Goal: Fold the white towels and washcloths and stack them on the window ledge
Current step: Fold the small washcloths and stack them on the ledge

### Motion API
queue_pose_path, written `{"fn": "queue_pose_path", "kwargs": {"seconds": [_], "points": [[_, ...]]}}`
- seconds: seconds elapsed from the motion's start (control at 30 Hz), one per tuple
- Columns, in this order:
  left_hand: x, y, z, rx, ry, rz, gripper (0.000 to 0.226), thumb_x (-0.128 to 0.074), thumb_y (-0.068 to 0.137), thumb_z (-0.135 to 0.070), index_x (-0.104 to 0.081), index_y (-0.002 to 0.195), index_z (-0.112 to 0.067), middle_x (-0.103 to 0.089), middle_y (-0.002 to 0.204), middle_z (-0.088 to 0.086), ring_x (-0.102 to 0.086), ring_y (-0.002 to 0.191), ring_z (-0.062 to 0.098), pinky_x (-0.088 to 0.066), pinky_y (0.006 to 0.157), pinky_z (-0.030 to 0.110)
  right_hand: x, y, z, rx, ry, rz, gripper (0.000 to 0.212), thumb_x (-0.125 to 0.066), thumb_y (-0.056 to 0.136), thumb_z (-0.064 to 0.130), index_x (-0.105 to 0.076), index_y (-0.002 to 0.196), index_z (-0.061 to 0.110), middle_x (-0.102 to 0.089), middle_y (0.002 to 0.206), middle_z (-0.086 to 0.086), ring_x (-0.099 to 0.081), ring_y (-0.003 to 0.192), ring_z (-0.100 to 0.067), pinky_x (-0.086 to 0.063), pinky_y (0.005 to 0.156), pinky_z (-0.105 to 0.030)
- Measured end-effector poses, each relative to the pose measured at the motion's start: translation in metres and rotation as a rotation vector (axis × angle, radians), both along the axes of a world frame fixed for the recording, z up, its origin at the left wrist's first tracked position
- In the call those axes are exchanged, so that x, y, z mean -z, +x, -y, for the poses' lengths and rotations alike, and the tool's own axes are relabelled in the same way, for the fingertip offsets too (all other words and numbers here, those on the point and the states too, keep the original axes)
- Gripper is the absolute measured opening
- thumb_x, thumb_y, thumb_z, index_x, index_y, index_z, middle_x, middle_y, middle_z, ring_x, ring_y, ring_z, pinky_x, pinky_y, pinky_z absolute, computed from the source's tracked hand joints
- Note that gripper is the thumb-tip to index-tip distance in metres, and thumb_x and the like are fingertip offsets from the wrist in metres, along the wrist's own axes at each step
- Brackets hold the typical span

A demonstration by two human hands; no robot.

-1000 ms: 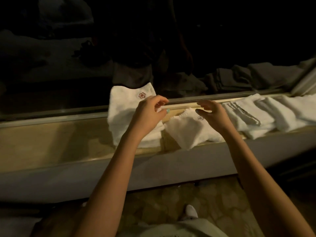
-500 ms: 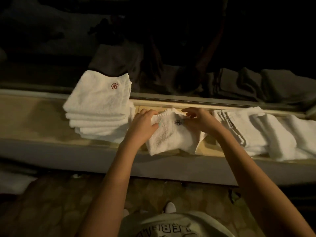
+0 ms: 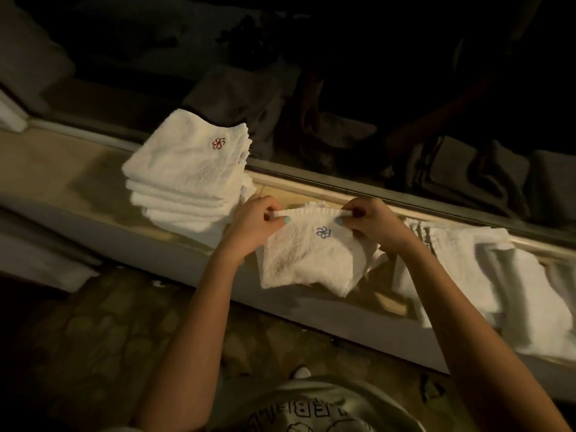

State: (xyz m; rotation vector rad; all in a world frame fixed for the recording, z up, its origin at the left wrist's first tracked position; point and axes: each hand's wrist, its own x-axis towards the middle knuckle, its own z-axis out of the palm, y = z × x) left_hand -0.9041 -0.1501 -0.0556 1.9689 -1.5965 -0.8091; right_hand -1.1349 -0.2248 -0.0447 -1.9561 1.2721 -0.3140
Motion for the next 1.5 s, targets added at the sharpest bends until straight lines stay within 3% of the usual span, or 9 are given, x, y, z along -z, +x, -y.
{"fn": "queue_pose_path", "kwargs": {"seconds": [0.17,0.4,0.63,0.87,1.03,1.17,1.27,1.4,1.5], "points": [[-0.005,0.005,-0.008,-0.174,-0.142,-0.106,0.012,-0.062,0.091,-0.021,-0.057,0.087,-0.011,-0.056,0.092,0.001,-0.053,0.077,0.002,-0.038,0.06,0.01,-0.002,0.013,0.011,-0.101,-0.016,0.086,0.006,-0.062,0.091,0.019,-0.063,0.096,0.015,-0.063,0.09,0.0,-0.062,0.084,-0.017,-0.053,0.074,-0.026],[0.003,0.003,-0.015,-0.22,-0.109,0.003,0.018,-0.058,0.093,-0.023,-0.046,0.083,-0.013,-0.044,0.078,-0.004,-0.044,0.064,0.006,-0.032,0.054,0.018,0.013,0.042,0.035,-0.337,-0.011,0.036,0.012,-0.067,0.087,0.017,-0.069,0.099,0.015,-0.066,0.108,-0.002,-0.06,0.094,-0.018,-0.047,0.081,-0.032],[0.013,0.002,-0.03,-0.253,-0.116,-0.064,0.015,-0.053,0.096,-0.023,-0.044,0.091,-0.013,-0.04,0.078,-0.004,-0.038,0.063,0.006,-0.034,0.056,0.017,0.021,0.043,0.039,-0.317,-0.001,0.02,0.006,-0.068,0.087,0.023,-0.064,0.091,0.025,-0.058,0.089,0.013,-0.058,0.083,-0.011,-0.041,0.068,-0.018],[0.016,0.004,-0.046,-0.257,-0.059,-0.275,0.014,-0.048,0.099,-0.025,-0.043,0.096,-0.013,-0.043,0.079,-0.003,-0.044,0.068,0.006,-0.036,0.059,0.017,0.013,0.057,0.037,-0.434,0.018,0.072,0.002,-0.068,0.086,0.017,-0.068,0.085,0.016,-0.064,0.104,0.0,-0.06,0.094,-0.017,-0.049,0.08,-0.031],[0.018,0.008,-0.051,-0.239,-0.06,-0.344,0.013,-0.048,0.099,-0.026,-0.043,0.095,-0.015,-0.044,0.081,-0.003,-0.045,0.071,0.008,-0.038,0.063,0.021,0.002,0.064,0.039,-0.43,0.053,0.044,0.01,-0.067,0.087,0.019,-0.064,0.078,0.024,-0.061,0.08,0.007,-0.057,0.077,-0.009,-0.042,0.07,-0.023],[0.018,0.015,-0.055,-0.272,-0.052,-0.383,0.01,-0.052,0.097,-0.024,-0.047,0.09,-0.019,-0.058,0.096,0.005,-0.06,0.088,0.016,-0.054,0.072,0.032,0.001,0.063,0.036,-0.347,0.042,0.055,0.015,-0.068,0.086,0.026,-0.063,0.073,0.023,-0.059,0.073,0.004,-0.055,0.068,-0.009,-0.041,0.061,-0.021],[0.017,0.016,-0.056,-0.301,-0.078,-0.31,0.01,-0.054,0.096,-0.024,-0.047,0.089,-0.021,-0.061,0.097,0.005,-0.062,0.089,0.014,-0.055,0.068,0.029,0.002,0.063,0.036,-0.328,0.028,0.046,0.024,-0.068,0.086,0.032,-0.064,0.076,0.011,-0.058,0.073,-0.009,-0.053,0.067,-0.018,-0.042,0.061,-0.032],[0.024,0.003,-0.055,-0.354,-0.158,-0.16,0.01,-0.055,0.096,-0.022,-0.046,0.093,-0.018,-0.057,0.081,-0.003,-0.056,0.071,0.006,-0.048,0.058,0.025,0.006,0.07,0.034,-0.315,-0.014,-0.038,0.021,-0.068,0.085,0.033,-0.055,0.073,0.022,-0.053,0.071,0.002,-0.049,0.065,-0.013,-0.036,0.057,-0.025],[0.029,-0.003,-0.058,-0.375,-0.139,-0.22,0.022,-0.058,0.094,-0.021,-0.049,0.114,-0.021,-0.062,0.093,0.001,-0.06,0.077,0.01,-0.054,0.063,0.029,0.014,0.071,0.029,-0.311,-0.048,-0.06,0.013,-0.068,0.086,0.03,-0.057,0.082,0.025,-0.057,0.078,0.005,-0.053,0.071,-0.01,-0.035,0.057,-0.022]]}}
